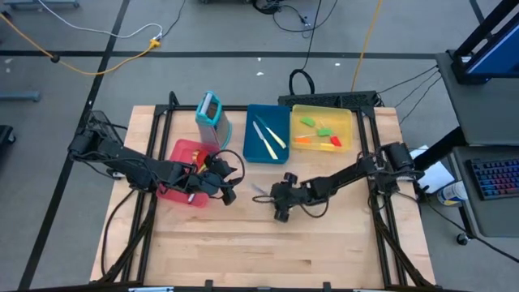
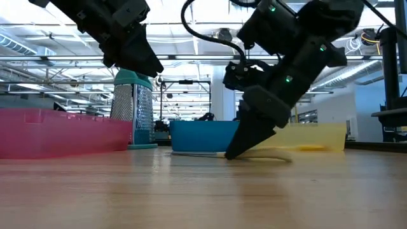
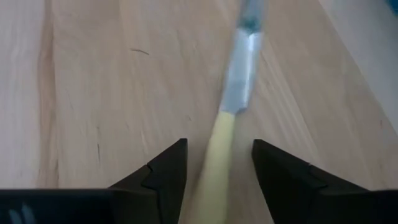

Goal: Pick & Place Kitchen Items
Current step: Put the yellow table knife into the blue bin

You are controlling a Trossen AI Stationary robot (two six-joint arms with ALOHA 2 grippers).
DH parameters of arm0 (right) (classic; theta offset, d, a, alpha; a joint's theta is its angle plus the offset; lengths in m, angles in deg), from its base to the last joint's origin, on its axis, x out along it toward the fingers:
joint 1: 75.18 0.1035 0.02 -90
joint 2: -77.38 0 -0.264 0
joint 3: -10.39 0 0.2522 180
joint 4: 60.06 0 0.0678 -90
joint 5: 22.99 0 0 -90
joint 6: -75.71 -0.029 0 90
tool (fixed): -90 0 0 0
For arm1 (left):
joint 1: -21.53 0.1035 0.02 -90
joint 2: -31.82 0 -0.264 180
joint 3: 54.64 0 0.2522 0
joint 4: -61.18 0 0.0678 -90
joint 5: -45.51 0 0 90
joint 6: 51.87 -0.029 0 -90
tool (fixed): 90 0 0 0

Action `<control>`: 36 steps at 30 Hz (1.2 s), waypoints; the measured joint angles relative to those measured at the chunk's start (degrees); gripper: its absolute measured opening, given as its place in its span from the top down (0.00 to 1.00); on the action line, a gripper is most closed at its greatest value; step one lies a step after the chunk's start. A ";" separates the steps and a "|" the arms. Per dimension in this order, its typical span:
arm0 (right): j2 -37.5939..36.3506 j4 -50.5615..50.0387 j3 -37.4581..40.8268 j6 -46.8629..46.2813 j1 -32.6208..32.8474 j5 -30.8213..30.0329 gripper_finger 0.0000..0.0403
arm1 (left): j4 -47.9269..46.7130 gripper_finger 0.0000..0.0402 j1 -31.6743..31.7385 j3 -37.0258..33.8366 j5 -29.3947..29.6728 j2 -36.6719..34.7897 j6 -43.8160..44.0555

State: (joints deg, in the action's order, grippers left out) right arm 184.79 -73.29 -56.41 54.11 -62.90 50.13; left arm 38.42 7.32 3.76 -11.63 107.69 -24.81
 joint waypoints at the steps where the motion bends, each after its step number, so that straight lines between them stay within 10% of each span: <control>1: -0.65 -0.78 0.00 -0.32 -0.30 0.81 0.57 | -0.04 0.58 0.00 0.00 0.00 0.00 0.01; 21: -2.20 -5.82 0.04 -2.96 0.54 2.01 0.87 | -0.42 0.58 -0.33 0.00 0.00 0.00 0.62; 36: -18.21 -2.30 0.33 8.99 -0.60 -5.95 0.87 | -0.44 0.58 -0.33 0.00 0.01 0.01 0.51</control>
State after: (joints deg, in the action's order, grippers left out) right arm 166.58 -75.59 -56.08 63.10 -63.50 44.18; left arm 37.98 6.99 3.76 -11.62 107.70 -24.30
